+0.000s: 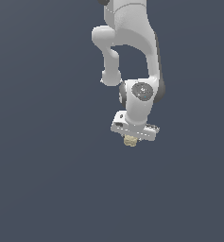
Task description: Pick up the object and move it to a goal position.
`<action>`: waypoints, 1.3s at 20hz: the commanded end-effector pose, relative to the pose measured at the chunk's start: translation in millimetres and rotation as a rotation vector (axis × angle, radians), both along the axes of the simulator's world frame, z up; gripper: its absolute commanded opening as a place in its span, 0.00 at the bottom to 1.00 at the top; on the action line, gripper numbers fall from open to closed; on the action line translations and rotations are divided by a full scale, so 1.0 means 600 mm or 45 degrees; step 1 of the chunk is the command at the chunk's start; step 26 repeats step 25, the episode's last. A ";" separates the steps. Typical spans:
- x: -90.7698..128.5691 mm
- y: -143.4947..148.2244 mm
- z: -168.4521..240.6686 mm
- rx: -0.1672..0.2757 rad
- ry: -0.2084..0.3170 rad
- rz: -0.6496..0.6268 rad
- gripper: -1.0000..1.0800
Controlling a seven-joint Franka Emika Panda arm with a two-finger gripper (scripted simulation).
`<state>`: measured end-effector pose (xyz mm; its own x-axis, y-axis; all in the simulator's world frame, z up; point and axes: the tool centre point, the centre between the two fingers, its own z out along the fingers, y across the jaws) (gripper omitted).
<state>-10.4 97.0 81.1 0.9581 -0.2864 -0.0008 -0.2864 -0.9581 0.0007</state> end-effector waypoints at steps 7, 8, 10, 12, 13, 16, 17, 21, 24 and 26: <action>-0.105 0.107 0.069 0.000 -0.002 0.002 0.00; -0.117 0.118 0.076 0.000 -0.002 0.002 0.00; -0.138 0.141 0.091 0.000 -0.002 0.002 0.00; -0.158 0.162 0.105 -0.001 -0.002 0.002 0.00; -0.167 0.172 0.111 -0.001 -0.002 0.002 0.00; -0.191 0.198 0.128 -0.001 -0.002 0.002 0.00; -0.197 0.205 0.132 -0.001 -0.002 0.002 0.00; -0.214 0.225 0.145 -0.001 -0.002 0.002 0.00; -0.218 0.232 0.149 -0.001 -0.002 0.002 0.00; -0.218 0.232 0.150 -0.001 -0.002 0.002 0.00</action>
